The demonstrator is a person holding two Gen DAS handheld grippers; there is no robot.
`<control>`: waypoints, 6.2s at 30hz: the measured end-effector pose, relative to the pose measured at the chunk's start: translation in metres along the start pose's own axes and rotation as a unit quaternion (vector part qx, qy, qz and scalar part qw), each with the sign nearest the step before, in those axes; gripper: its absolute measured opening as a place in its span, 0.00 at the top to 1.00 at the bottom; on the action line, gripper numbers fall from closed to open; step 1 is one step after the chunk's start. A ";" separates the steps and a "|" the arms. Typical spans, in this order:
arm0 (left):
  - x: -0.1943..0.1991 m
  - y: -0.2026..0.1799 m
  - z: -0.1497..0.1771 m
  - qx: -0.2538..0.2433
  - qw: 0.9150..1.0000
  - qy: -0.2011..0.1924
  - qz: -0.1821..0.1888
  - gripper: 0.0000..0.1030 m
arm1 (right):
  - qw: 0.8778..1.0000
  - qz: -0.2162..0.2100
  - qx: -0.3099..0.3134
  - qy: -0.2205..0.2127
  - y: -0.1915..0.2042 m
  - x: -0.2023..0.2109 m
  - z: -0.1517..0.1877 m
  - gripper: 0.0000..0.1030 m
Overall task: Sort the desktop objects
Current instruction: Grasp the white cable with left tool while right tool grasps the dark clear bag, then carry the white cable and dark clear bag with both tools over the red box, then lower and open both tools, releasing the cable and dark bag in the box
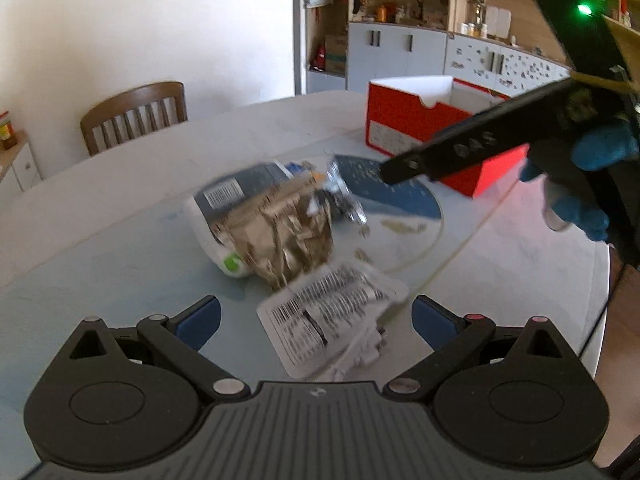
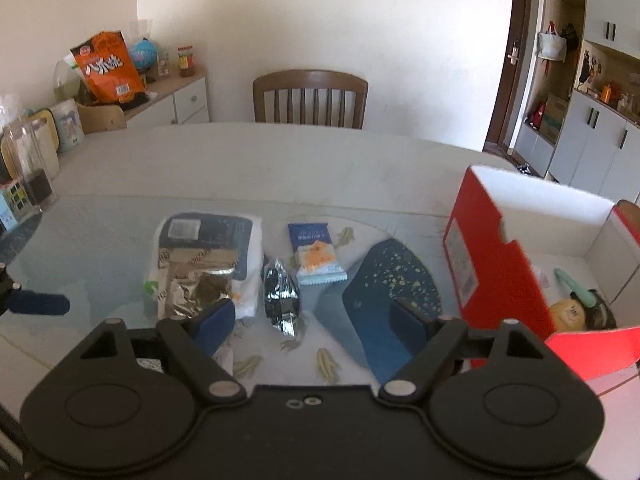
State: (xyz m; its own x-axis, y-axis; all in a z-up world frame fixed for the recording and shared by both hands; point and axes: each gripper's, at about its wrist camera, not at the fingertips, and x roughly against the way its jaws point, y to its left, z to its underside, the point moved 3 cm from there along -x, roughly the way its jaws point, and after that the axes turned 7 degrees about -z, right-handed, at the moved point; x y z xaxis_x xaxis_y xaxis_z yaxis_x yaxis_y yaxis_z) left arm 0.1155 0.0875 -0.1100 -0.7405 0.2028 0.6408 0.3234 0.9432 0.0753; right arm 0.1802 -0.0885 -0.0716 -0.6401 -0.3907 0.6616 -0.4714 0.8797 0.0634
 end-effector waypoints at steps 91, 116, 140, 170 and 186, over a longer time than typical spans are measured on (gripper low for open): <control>0.021 -0.052 -0.057 0.007 1.000 -0.013 0.022 0.83 | 0.999 -0.006 -0.044 -0.006 -0.035 0.050 -0.007 0.81; 0.030 -0.079 -0.158 0.003 0.998 -0.060 0.011 0.83 | 0.998 0.004 -0.051 -0.045 -0.081 0.127 -0.029 0.81; -0.065 -0.176 -0.240 -0.018 0.999 -0.038 0.033 0.83 | 0.998 0.016 -0.052 -0.032 -0.212 0.119 -0.035 0.81; -0.226 -0.243 -0.285 -0.060 0.993 0.090 0.052 0.83 | 0.996 0.023 -0.061 0.057 -0.325 0.030 -0.039 0.80; -0.284 -0.256 -0.283 -0.091 0.983 0.147 0.058 0.83 | 0.989 0.038 -0.056 0.128 -0.345 -0.030 -0.032 0.80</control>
State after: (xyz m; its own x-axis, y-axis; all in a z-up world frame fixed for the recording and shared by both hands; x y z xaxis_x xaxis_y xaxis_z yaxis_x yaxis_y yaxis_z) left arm 0.4094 -0.2856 -0.0951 -0.4984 0.1958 0.8446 0.5151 0.8505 0.1068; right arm 0.3816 -0.3710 -0.0893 -0.4893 -0.2522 0.8349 -0.3481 0.9342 0.0782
